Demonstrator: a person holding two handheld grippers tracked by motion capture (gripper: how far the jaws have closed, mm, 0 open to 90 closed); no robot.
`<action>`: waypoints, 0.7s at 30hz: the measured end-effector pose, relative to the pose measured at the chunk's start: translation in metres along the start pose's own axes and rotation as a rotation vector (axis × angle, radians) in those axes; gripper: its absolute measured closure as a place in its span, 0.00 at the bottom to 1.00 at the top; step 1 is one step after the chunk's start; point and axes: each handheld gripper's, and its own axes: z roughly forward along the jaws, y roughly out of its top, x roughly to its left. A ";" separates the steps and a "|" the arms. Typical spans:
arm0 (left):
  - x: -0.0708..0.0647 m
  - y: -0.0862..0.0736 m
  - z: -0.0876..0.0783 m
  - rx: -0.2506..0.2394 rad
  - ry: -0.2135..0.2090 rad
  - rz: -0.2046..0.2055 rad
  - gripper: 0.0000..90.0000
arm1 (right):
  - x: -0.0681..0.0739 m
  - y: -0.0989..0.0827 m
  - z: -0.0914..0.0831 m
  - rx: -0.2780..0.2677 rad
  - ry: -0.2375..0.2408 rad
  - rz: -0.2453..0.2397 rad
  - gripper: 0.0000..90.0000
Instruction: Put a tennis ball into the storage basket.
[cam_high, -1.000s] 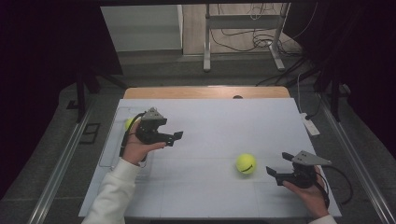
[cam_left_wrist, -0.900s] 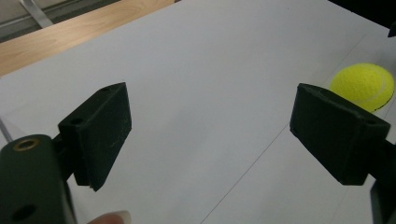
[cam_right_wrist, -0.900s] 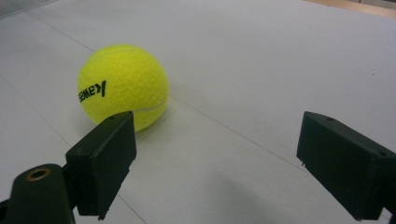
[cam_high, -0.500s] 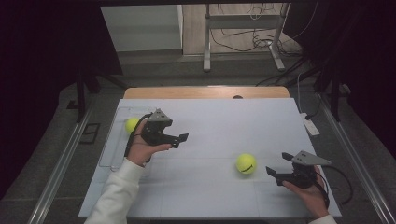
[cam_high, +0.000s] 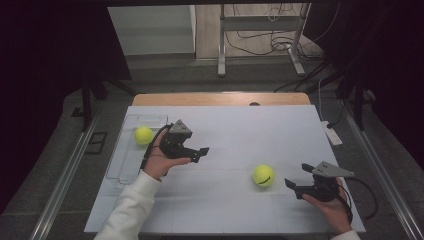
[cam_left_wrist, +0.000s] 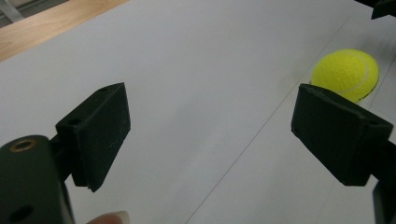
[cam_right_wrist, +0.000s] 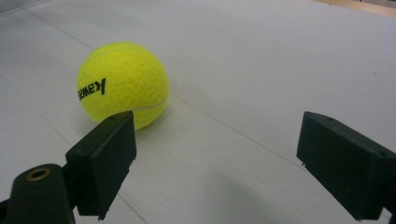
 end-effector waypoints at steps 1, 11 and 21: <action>-0.001 0.000 0.001 0.002 -0.001 0.002 0.14 | 0.000 0.000 0.000 0.000 0.000 0.000 0.14; -0.006 0.000 0.008 0.017 -0.011 0.014 0.14 | 0.000 0.000 0.000 0.000 -0.001 0.000 0.14; -0.013 0.001 0.017 0.032 -0.029 0.030 0.14 | 0.000 0.000 0.000 -0.001 0.002 0.000 0.14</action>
